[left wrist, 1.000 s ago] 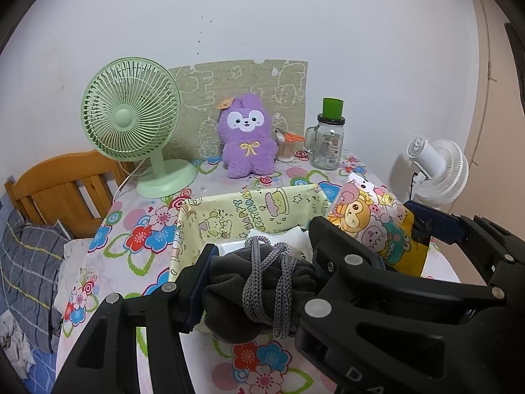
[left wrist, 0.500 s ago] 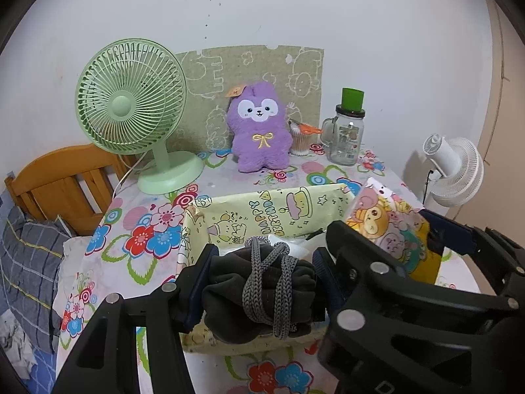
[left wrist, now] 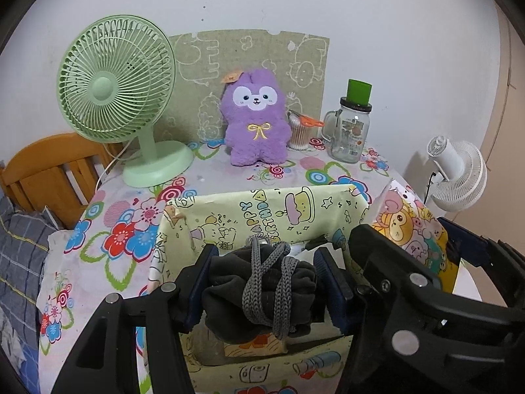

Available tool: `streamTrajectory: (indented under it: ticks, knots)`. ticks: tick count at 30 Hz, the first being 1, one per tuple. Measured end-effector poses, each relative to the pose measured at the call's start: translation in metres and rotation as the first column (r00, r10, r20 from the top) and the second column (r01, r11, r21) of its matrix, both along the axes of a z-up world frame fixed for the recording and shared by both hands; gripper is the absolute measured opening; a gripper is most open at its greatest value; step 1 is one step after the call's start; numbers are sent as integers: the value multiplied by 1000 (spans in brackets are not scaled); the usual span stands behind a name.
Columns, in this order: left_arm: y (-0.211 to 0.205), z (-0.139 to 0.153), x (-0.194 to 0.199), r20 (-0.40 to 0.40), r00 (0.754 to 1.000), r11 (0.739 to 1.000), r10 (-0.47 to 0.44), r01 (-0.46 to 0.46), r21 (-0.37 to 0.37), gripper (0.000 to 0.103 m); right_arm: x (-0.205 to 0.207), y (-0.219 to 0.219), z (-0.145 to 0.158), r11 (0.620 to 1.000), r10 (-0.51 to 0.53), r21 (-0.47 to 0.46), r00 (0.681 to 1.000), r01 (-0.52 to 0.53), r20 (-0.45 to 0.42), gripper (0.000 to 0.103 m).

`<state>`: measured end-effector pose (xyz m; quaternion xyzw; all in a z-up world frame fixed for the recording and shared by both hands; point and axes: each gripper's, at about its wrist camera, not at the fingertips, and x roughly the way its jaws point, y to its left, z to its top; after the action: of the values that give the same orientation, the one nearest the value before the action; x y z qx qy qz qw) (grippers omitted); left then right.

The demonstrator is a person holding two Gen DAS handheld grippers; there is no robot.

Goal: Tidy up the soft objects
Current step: 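Carry the cable bundle with the left tool while the right tool carries the snack pack over the basket, then lower the cable bundle into the basket with the left tool while the right tool releases the snack pack inside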

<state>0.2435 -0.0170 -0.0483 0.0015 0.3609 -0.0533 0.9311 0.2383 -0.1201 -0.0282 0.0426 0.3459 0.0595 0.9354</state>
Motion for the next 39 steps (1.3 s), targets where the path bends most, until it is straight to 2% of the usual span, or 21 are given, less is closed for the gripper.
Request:
streamTrajectory:
  ticks: [2,7,13,15,19,23,26,29,39]
  knots:
    - [0,0,-1,11,1000,1000,6,-6,-3,85,1,0,-1,1000,6,11,1000,-6,2,84]
    - [2,1,-1,13,1000,1000,2,-2,2,93,5,7,-1,1000,29,-11,999,-29,24,84]
    - [10,-2,2,-12,999,999,40,-40,25,97,16,17,-6,996,84,11,996,-84,16,84]
    - [11,-3,3,-29,999,1000,21,-20,22,100,20,22,-8,994,105,3,994,-105,16,84]
    - [14,-7,2,-34,999,998,38,-36,61,99,27,30,-15,990,139,6,990,-139,8,85]
    - [19,-13,6,-44,998,997,51,-48,65,99,34,35,-24,985,172,26,985,-171,-27,87]
    - [19,-14,6,-36,998,996,54,-51,73,100,36,34,-27,984,175,27,984,-174,-31,97]
    - [18,-14,5,-34,998,996,48,-45,72,102,33,33,-24,986,169,4,986,-169,-7,102]
    - [9,-16,-3,-50,999,1000,11,-10,25,102,21,21,-20,992,126,-33,992,-126,-6,103]
